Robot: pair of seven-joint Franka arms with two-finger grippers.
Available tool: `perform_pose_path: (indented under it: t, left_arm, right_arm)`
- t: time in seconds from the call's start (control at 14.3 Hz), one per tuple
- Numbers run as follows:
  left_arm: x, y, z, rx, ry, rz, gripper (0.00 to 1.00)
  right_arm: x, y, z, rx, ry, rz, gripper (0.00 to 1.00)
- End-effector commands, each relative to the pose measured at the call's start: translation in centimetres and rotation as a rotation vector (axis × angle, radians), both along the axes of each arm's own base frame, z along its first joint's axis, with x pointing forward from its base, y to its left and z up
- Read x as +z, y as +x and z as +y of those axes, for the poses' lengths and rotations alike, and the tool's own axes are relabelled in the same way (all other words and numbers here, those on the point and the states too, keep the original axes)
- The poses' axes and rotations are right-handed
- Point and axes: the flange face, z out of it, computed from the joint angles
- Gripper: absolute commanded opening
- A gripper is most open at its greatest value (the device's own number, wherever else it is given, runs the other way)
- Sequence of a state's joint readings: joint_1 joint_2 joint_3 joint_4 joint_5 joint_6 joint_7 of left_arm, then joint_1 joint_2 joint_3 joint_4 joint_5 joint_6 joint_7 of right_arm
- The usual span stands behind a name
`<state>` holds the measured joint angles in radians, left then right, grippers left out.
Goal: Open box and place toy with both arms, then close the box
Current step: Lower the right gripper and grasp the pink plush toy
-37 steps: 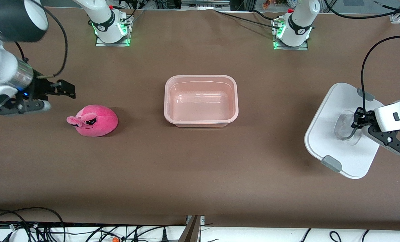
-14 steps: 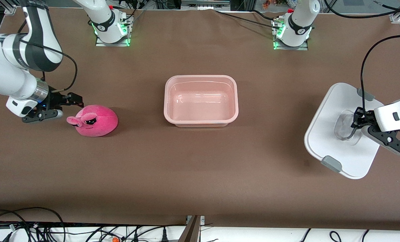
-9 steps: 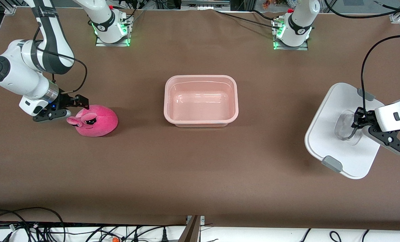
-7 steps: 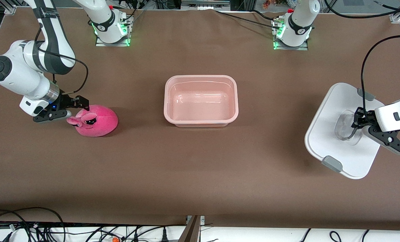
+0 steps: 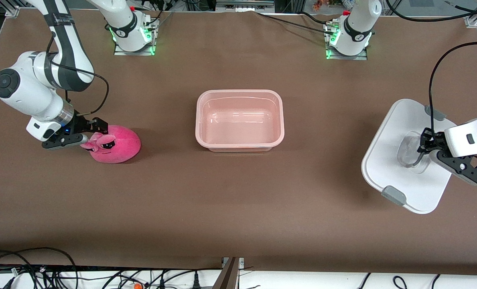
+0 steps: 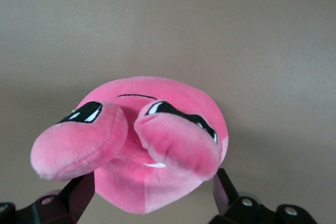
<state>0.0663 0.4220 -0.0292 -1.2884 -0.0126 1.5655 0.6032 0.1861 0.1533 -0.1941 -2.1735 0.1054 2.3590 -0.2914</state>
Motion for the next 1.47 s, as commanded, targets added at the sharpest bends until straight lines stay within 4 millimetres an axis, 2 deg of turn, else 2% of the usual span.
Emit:
perform_pose_path:
  t: [0.0, 0.14, 0.21, 0.28, 0.56, 0.63, 0.7, 0.91, 1.12, 1.26, 1.4]
  left_arm:
    - [0.6, -0.2, -0.7, 0.001, -0.009, -0.002, 0.0]
    - [0.7, -0.1, -1.6, -0.013, -0.009, -0.004, 0.0]
    - [0.7, -0.2, -1.6, -0.013, -0.009, -0.004, 0.0]
    - [0.8, -0.1, -1.7, -0.016, -0.009, -0.007, 0.0]
    - [0.7, -0.1, -1.3, -0.017, -0.009, -0.006, 0.0]
    - [0.7, -0.1, -1.3, -0.02, -0.01, -0.006, 0.0]
    - [0.8, -0.1, -1.4, -0.022, -0.008, -0.007, 0.0]
    - [0.8, -0.1, -1.3, -0.024, -0.004, -0.006, 0.0]
    - [0.9, -0.2, -1.4, -0.026, -0.003, -0.007, 0.0]
    - [0.9, -0.2, -1.3, -0.025, -0.008, -0.007, 0.0]
    - [0.9, -0.2, -1.4, -0.022, -0.012, -0.007, 0.0]
  right_arm:
    - [-0.6, -0.1, 0.5, 0.014, 0.01, -0.019, 1.0]
    - [-0.8, -0.1, 0.5, 0.006, 0.016, -0.02, 0.98]
    - [-0.9, -0.1, 0.6, 0.007, 0.016, -0.018, 0.94]
    - [-1.1, -0.1, 0.6, 0.007, 0.016, -0.015, 0.84]
    - [-1.3, -0.1, 0.6, 0.029, 0.014, -0.012, 0.22]
    - [-1.3, -0.1, 0.6, 0.029, 0.014, -0.012, 0.09]
    - [-1.3, 0.0, 0.6, 0.031, 0.014, -0.012, 0.0]
    - [-0.8, 0.3, 0.6, 0.031, 0.014, -0.018, 0.0]
    - [1.3, 0.8, 2.1, 0.063, 0.026, -0.017, 0.0]
    - [4.2, 1.5, 4.6, 0.106, 0.043, 0.006, 0.0]
    - [7.7, 2.5, 5.9, 0.135, 0.053, 0.047, 0.0]
